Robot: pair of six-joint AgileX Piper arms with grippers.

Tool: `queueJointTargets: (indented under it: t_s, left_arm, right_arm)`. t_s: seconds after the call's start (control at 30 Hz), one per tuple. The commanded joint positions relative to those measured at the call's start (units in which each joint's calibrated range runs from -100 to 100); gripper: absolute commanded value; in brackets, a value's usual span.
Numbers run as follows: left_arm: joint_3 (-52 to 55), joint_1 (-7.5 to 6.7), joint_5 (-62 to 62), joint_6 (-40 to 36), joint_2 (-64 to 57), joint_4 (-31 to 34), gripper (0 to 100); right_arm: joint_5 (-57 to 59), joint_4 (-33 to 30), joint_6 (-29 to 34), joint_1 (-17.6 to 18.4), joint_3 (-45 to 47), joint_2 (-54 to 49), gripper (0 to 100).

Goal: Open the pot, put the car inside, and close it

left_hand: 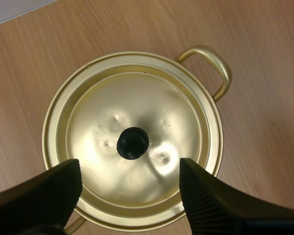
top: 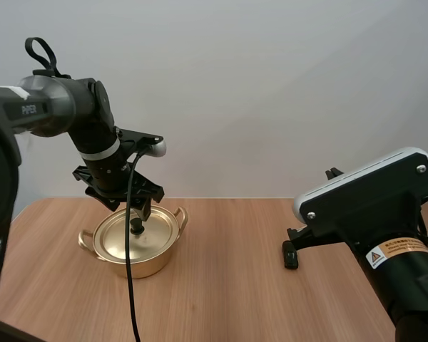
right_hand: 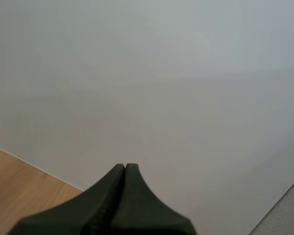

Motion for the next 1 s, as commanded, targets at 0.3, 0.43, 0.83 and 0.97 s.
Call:
queueJointTargets:
  t_s: [0.3, 0.43, 0.83, 0.97]
  left_arm:
    - [-0.07, 0.04, -1.28, 1.5, 6.13, -1.98, 92]
    - [-0.07, 0.04, -2.69, 1.86, 7.02, -1.98, 92]
    - [-0.07, 0.04, -2.72, 1.86, 9.15, -0.6, 60]
    - [-0.07, 0.04, -1.63, 1.86, 9.15, -0.51, 25]
  right_arm:
    - [0.6, 0.0, -0.12, 0.01, -0.08, 0.0, 0]
    - [0.81, 0.0, -0.12, 0.01, -0.08, 0.0, 0]
    - [0.81, 0.0, -0.12, 0.01, -0.08, 0.0, 0]
    - [1.27, 0.0, -0.12, 0.01, -0.08, 0.0, 0]
